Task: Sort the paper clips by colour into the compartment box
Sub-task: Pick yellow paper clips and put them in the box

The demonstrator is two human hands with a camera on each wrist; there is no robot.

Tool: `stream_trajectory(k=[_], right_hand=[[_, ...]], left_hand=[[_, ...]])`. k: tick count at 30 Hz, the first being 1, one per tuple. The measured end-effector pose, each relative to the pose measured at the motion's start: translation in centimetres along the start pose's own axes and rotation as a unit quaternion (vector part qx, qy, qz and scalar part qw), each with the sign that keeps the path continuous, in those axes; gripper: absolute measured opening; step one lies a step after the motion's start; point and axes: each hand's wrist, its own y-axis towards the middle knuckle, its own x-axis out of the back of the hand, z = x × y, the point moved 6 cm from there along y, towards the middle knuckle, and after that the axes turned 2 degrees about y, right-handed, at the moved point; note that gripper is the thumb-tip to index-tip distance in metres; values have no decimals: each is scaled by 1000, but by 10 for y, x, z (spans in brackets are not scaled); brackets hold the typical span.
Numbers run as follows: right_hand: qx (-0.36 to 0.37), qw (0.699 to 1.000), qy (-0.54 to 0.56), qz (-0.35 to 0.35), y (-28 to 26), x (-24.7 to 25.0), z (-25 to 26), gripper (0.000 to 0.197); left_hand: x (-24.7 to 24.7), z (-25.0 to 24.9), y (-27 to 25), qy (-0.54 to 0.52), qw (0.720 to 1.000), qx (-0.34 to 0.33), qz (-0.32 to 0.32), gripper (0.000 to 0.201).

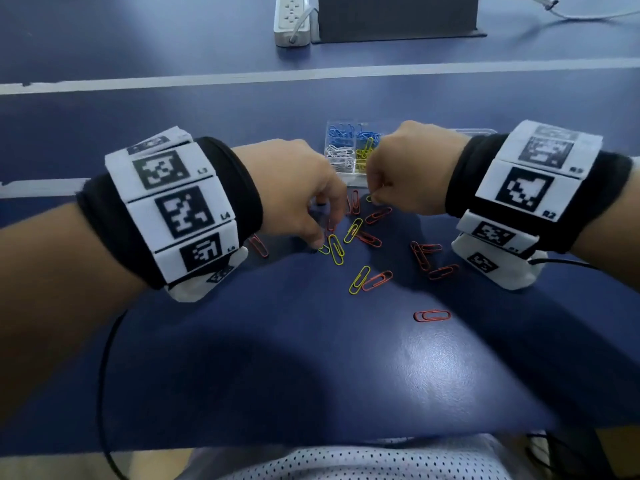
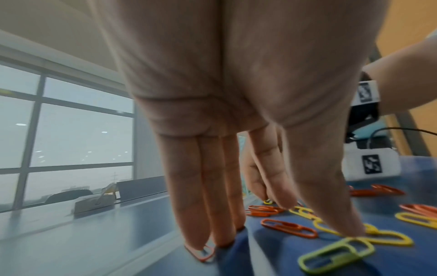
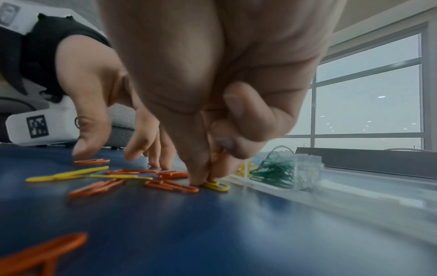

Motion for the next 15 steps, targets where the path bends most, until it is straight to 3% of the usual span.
stream_trajectory(k=[7,10,13,15], right_hand=[[30,999,28,-16,-7,3,6,14],[47,998,46,-23,-13,7,14,26],[80,996,47,-15,-15,2,19,4],[100,993,57,-3,-17,-3,21,19]], left_hand=[[-14,-15,-11,115,992,-45,16,34],[-16,-17,-8,131,991,-38,14,27],[-16,-16,-3,121,992,-45,5,19],[-16,-12,-3,90,994,-53,-9,14]])
